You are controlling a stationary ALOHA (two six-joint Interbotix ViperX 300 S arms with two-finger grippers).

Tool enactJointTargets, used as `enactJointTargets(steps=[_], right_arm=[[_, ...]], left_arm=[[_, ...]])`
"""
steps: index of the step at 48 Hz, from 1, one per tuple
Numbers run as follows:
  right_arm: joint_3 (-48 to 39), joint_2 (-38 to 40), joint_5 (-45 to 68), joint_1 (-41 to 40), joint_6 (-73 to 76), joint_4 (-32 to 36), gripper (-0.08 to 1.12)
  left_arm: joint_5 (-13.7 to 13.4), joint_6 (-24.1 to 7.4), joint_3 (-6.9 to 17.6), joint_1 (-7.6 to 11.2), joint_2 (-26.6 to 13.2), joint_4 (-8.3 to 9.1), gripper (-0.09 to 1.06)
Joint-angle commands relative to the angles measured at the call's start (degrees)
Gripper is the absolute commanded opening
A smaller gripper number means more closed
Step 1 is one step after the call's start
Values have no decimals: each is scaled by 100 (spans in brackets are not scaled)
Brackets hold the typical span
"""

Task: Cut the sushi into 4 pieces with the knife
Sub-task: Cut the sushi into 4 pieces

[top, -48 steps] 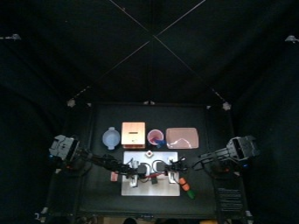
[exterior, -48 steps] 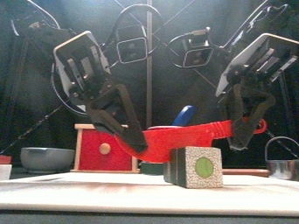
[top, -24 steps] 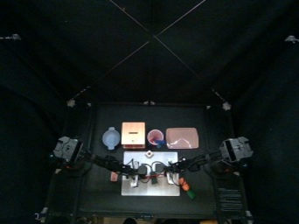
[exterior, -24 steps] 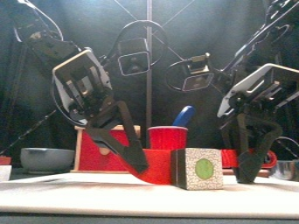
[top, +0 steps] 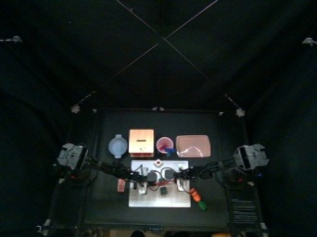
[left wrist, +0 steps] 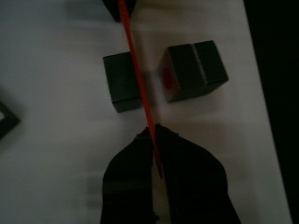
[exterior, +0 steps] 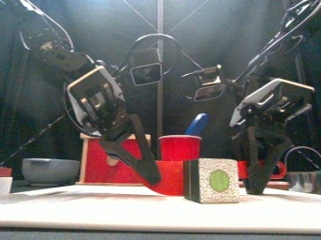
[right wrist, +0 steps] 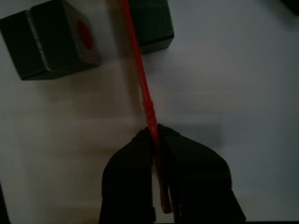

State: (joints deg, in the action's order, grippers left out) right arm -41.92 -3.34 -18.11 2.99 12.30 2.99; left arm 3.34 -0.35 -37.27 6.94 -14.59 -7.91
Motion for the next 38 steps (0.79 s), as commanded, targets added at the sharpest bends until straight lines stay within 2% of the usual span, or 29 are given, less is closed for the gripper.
enactJointTargets(steps=[1, 6, 16, 24, 28, 32, 35, 38], right_arm=[[123, 158, 97, -308, 70, 62, 13], [176, 264, -18, -290, 70, 53, 13], [325, 888, -545, -114, 79, 0, 13], [308, 1283, -589, 211, 79, -211, 13], [246, 1327, -580, 369, 79, -413, 13], [202, 1283, -519, 510, 79, -554, 13], [176, 1239, -483, 571, 79, -624, 13], [149, 1178, -475, 598, 79, -677, 13]], left_arm=[[-97, -44, 18, -88, 0, 158, 35], [-123, -35, 26, -88, 176, 246, 35], [-114, -35, 44, 18, 844, 264, 35], [-105, -9, 97, 483, 1099, 237, 35], [-105, 0, 193, 721, 1063, 132, 35], [-114, -9, 272, 923, 984, -132, 35], [-114, -18, 316, 993, 914, -325, 35], [-114, -18, 360, 1028, 861, -448, 35]])
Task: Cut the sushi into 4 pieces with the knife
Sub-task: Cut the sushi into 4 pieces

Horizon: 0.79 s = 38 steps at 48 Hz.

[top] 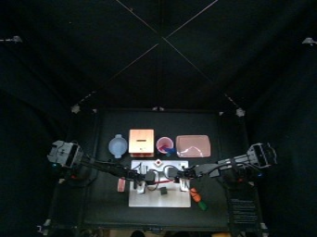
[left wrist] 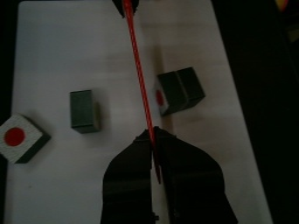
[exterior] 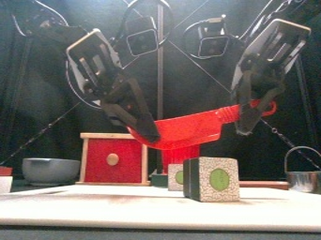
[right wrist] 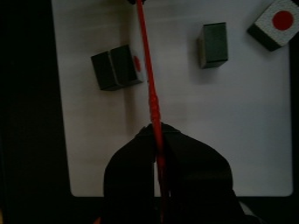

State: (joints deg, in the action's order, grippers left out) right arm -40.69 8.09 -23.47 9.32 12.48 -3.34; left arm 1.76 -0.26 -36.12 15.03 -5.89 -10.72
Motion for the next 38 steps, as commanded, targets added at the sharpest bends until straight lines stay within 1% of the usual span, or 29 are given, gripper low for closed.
enactJointTargets(steps=[1, 3, 6, 13, 19, 31, 38], right_arm=[[18, 26, 70, -26, 62, -62, 13], [-9, -26, 62, 0, 62, -88, 13], [-26, -105, 70, 9, 62, -97, 13], [-9, -299, 141, 18, 62, -79, 13], [-26, -360, 149, 35, 62, -97, 13], [-79, -536, 255, 44, 62, -97, 13], [-79, -633, 290, 9, 53, -35, 13]], left_arm=[[44, -26, 264, 246, -35, -193, 35], [44, -26, 308, 281, -70, -237, 35], [44, -26, 360, 343, -132, -246, 35], [44, -9, 378, 360, -334, -290, 35], [44, -18, 404, 387, -360, -360, 35], [35, -18, 404, 396, -439, -360, 35], [35, -26, 466, 387, -501, -369, 35]])
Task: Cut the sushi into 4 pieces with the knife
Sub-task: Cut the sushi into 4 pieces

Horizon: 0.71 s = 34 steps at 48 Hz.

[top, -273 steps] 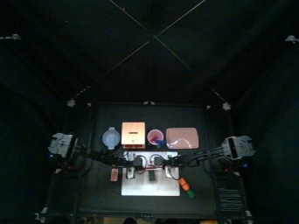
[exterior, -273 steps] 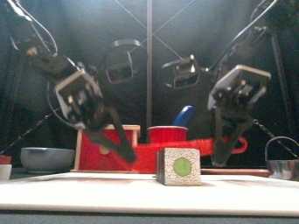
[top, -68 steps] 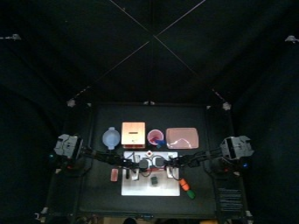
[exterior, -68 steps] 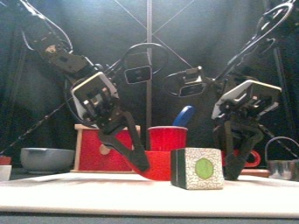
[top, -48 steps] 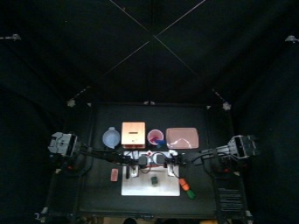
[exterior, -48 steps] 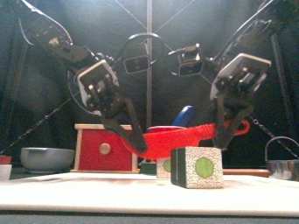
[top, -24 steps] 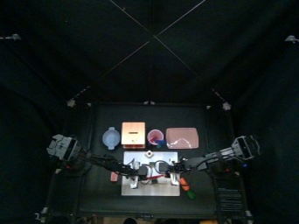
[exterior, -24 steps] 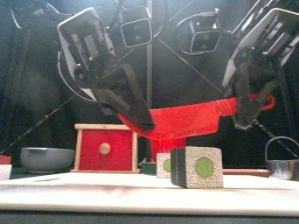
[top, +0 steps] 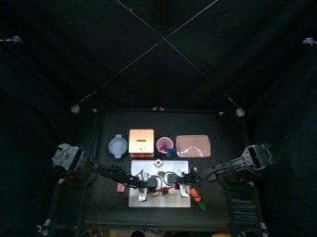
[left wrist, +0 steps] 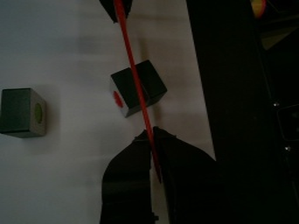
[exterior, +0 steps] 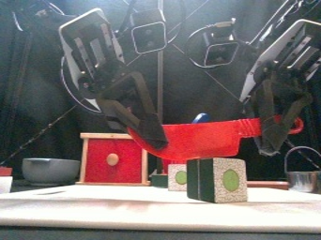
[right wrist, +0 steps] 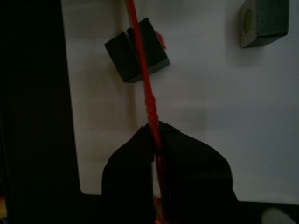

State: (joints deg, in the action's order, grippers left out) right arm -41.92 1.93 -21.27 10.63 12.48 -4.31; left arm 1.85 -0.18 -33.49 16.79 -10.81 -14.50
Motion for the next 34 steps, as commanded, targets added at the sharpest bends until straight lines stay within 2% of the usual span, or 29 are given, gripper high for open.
enactJointTargets(steps=[1, 22, 34], right_arm=[[35, -18, 70, -123, 53, 79, 13], [123, -18, 70, -492, 62, 624, 13], [158, -9, 44, -545, 62, 712, 13]], left_arm=[[26, -35, 229, 220, 0, 18, 35], [-62, -18, 334, 229, -35, 9, 35], [-62, -26, 378, 264, -97, -26, 35]])
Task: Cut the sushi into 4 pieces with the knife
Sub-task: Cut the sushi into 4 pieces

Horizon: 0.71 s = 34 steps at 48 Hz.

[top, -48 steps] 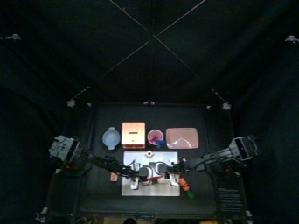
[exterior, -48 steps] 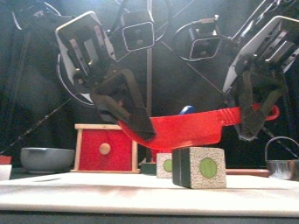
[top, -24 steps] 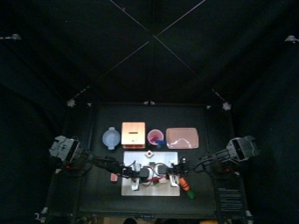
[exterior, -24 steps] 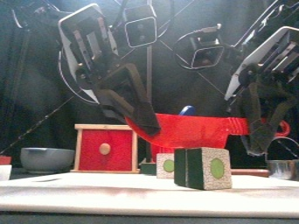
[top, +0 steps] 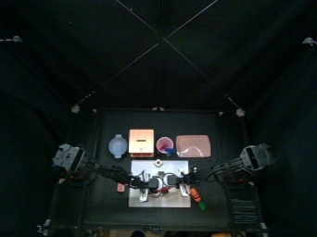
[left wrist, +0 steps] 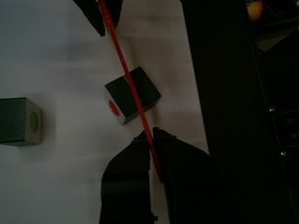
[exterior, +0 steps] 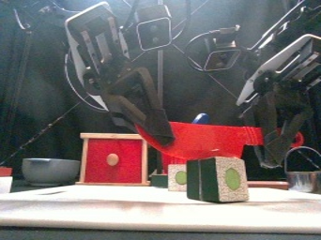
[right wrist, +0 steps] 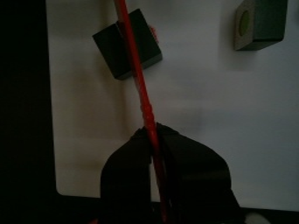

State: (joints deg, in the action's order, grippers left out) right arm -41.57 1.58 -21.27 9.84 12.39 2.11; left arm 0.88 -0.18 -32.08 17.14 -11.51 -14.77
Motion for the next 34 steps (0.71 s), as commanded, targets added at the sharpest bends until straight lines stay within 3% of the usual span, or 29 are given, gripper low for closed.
enactJointTargets(steps=[1, 16, 24, 34], right_arm=[[123, 26, 44, -466, 70, 79, 13], [193, 53, 44, -483, 70, 97, 13], [255, 53, 44, -510, 70, 185, 13], [360, 18, 44, -589, 70, 299, 13]], left_arm=[[26, -26, 237, 237, -44, 9, 35], [-70, -26, 404, 360, -202, 0, 35], [-290, -35, 536, 387, -343, 0, 35], [-439, -18, 475, 360, -378, 0, 35]])
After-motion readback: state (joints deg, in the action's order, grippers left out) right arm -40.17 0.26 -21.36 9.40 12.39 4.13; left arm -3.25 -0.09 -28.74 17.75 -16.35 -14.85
